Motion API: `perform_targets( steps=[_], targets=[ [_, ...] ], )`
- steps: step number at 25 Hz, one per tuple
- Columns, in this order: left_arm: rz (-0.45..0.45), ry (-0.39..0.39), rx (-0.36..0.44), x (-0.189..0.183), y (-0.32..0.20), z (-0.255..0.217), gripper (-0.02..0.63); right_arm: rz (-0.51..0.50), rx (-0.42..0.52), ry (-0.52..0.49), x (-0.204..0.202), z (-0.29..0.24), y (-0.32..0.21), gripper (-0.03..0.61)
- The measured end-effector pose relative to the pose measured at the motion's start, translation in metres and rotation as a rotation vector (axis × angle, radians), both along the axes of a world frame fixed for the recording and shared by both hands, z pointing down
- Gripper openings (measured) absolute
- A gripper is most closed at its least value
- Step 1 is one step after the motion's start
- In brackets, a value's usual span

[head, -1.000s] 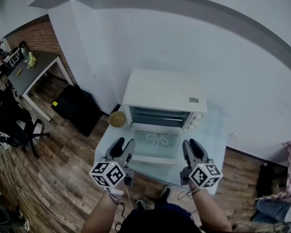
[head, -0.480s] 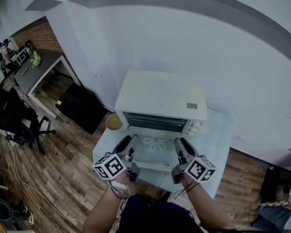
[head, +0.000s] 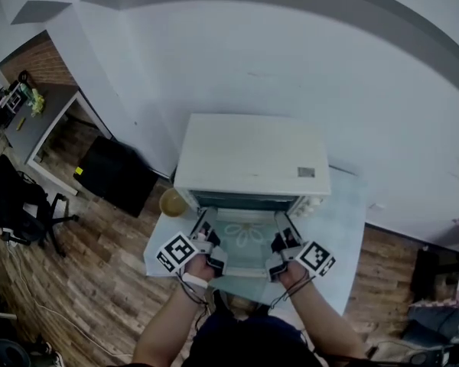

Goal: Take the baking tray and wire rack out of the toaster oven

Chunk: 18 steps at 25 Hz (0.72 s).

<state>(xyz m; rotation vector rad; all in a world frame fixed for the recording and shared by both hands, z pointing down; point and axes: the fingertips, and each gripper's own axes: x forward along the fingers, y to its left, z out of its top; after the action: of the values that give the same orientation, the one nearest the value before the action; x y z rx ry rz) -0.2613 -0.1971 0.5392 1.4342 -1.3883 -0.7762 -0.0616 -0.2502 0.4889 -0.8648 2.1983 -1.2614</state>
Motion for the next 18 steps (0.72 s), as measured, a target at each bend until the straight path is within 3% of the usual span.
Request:
perform_targets(
  steps=[3,6,10,14,18],
  targets=[
    [0.065,0.015,0.044,0.003,-0.024,0.004,0.209,0.109,-0.206,0.043,0.006,0.041,-0.006,0.196],
    [0.060,0.050,0.017,0.001,-0.040,0.018,0.210,0.187,-0.348,0.061,0.009,0.069,-0.012,0.204],
    [0.037,0.101,0.052,-0.003,-0.064,0.025,0.237,0.220,-0.366,0.024,0.000,0.075,-0.030,0.227],
    [-0.010,0.138,0.013,-0.010,-0.075,0.035,0.245,0.252,-0.376,-0.020,-0.007,0.078,-0.046,0.242],
    [-0.025,0.178,0.037,-0.011,-0.090,0.038,0.245,0.282,-0.378,-0.085,-0.009,0.081,-0.060,0.245]
  ],
)
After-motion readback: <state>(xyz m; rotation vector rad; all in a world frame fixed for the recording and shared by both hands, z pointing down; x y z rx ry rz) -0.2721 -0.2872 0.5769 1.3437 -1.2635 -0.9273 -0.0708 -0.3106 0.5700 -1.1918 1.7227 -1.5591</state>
